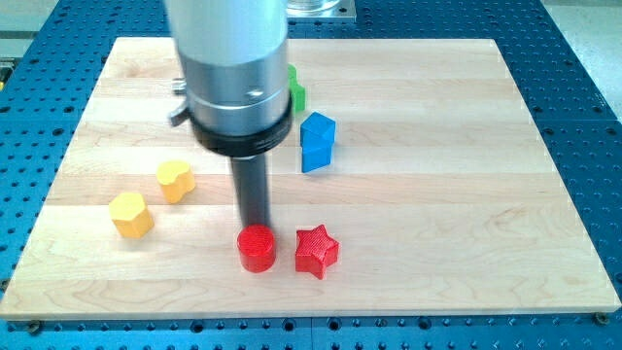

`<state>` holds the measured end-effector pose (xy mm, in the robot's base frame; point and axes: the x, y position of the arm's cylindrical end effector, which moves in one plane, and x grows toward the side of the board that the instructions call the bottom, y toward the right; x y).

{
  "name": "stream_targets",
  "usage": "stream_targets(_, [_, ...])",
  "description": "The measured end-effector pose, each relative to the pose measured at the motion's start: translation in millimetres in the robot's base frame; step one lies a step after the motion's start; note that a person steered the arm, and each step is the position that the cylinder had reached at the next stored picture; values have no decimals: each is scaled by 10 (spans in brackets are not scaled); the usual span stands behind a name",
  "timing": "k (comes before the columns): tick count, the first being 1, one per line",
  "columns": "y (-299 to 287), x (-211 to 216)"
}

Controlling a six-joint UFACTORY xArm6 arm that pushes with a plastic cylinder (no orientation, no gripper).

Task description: Push the hexagon to the bottom left side of the board

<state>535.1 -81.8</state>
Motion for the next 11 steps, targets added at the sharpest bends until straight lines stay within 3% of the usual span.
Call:
stream_targets(1, [-365, 242])
stream_targets(2, [176, 386])
stream_targets(3, [-417, 104])
stream_targets(4, [-245, -464])
stream_targets(5, [-969, -558])
stream_targets(6, [-865, -839])
stream_targets(7, [-1182, -640])
stream_targets(8, [-842, 169])
stream_targets(9, [-1165, 365])
stream_targets(10, [-480, 335])
stream_targets(11, [-843, 838])
